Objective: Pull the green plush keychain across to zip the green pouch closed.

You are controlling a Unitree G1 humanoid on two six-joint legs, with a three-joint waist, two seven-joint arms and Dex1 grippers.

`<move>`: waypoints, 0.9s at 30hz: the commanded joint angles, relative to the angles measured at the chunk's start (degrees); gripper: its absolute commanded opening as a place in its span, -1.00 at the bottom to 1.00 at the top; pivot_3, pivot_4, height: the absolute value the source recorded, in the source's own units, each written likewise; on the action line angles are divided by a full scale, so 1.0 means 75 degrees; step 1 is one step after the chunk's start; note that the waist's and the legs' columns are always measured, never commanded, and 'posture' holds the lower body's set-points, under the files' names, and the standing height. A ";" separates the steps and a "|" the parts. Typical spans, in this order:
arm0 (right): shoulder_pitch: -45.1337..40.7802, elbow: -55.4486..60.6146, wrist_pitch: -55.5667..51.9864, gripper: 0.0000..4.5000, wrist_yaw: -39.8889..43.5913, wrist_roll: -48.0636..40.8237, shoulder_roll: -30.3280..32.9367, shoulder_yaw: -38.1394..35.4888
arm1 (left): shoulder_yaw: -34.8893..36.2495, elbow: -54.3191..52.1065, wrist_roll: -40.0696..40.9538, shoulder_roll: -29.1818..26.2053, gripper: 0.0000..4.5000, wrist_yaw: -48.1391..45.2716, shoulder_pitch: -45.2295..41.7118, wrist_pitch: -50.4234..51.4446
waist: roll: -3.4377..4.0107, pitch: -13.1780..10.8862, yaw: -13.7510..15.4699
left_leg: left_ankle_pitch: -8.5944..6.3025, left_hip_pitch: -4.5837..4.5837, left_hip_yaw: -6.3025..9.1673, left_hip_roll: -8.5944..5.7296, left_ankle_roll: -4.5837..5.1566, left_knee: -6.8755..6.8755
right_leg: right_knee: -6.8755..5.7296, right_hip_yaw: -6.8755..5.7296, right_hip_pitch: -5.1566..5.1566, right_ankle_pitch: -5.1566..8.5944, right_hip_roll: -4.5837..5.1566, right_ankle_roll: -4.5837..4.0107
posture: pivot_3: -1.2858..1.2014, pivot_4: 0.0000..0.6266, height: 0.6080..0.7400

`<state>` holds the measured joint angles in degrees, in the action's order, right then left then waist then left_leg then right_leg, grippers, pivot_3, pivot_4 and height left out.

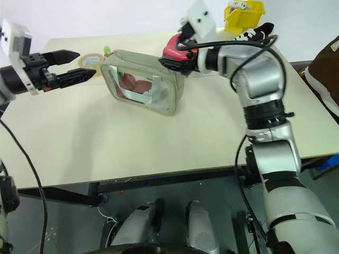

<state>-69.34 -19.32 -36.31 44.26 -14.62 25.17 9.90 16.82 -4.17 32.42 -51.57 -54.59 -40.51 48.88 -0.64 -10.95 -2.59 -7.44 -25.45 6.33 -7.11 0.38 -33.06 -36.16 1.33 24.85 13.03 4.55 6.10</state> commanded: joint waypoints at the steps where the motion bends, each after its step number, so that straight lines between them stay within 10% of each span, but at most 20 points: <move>1: -0.0526 -0.1211 0.1333 1.00 0.0226 0.0876 -0.0428 0.0670 | 0.0321 -0.0686 0.0280 -0.0161 0.97 0.0178 0.0255 0.0116 | 0.0000 0.0000 -0.0013 | 0.0002 0.0004 0.0000 0.0001 -0.0003 0.0001 | -0.0003 0.0001 -0.0002 0.0000 -0.0002 -0.0001 | 0.03 -0.52 1.00; 9: -0.0979 -0.3421 0.2871 1.00 0.0857 0.1910 -0.0999 0.1203 | 0.0692 -0.1359 0.0662 -0.0126 0.97 0.0676 0.0973 0.0317 | 0.0000 0.0000 0.0011 | 0.0010 0.0006 0.0007 -0.0004 -0.0018 0.0007 | -0.0007 -0.0002 0.0001 -0.0001 -0.0006 -0.0002 | 0.03 -0.52 1.00; 19: -0.1258 -0.3968 0.4163 -0.98 0.1452 0.2537 -0.0731 0.1049 | 0.0366 -0.1059 0.0620 -0.0123 1.00 0.0829 0.0838 0.0000 | 0.0000 0.0000 0.0021 | 0.0017 0.0008 0.0014 0.0000 -0.0031 0.0018 | -0.0013 -0.0004 0.0007 -0.0001 -0.0017 -0.0004 | 0.03 -0.52 1.00; 27: -0.1184 -0.3752 0.5987 -0.98 0.3449 0.1885 0.0529 0.0416 | 0.0287 -0.0772 0.0559 -0.0210 1.00 0.0689 0.0883 -0.0226 | 0.0002 -0.0003 -0.0008 | 0.0016 0.0004 0.0014 -0.0003 -0.0031 0.0021 | -0.0008 -0.0006 0.0008 -0.0001 -0.0013 -0.0003 | 0.03 -0.52 1.00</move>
<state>-76.08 -48.97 7.18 67.81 2.73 28.52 16.33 18.63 -9.44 36.73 -51.75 -48.97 -33.29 48.36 -0.63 -10.97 -2.64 -7.32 -25.41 6.43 -7.09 0.15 -32.91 -36.24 1.28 24.91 13.02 4.44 6.08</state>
